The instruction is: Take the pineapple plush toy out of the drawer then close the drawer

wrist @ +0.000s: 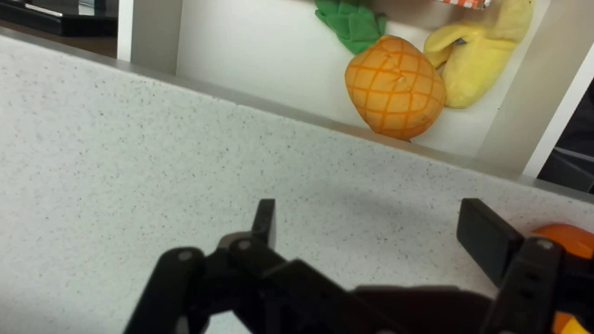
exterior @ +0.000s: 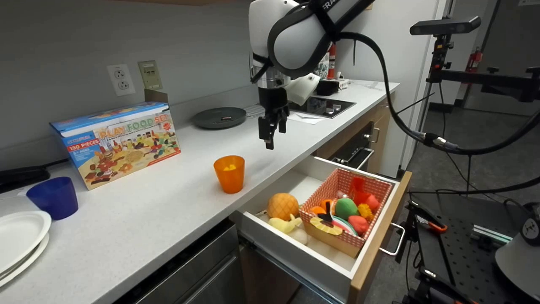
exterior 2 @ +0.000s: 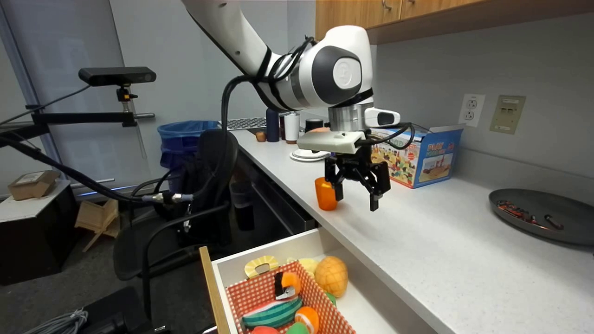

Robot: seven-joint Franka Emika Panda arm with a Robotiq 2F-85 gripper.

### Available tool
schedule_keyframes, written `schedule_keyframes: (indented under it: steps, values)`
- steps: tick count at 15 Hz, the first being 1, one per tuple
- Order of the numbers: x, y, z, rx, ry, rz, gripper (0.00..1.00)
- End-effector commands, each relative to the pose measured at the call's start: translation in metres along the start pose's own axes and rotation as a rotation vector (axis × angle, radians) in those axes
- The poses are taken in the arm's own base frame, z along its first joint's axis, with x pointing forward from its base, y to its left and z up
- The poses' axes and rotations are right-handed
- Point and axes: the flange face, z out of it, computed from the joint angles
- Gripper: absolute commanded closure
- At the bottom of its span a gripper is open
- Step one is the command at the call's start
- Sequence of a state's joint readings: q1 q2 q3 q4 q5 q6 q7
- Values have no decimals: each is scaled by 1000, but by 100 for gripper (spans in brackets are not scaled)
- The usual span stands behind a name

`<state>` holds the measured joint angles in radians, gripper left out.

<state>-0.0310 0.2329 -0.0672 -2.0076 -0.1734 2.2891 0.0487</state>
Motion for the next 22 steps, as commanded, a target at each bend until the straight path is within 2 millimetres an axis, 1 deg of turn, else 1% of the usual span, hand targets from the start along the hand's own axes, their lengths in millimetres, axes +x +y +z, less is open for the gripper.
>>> schedule_keyframes:
  steps: [1,3,5,11,14,18,22]
  values:
    - [-26,7,8,16,-19,-6,0]
    - [-42,7,21,27,-47,-13,0]
    - [-52,5,36,46,-77,-19,0]
    - [-62,-12,84,115,-117,-61,0]
    - [-62,-19,110,120,-109,-88,0]
    - [-52,-22,145,124,-82,-106,0]
    - [-44,-34,166,129,-27,-120,0]
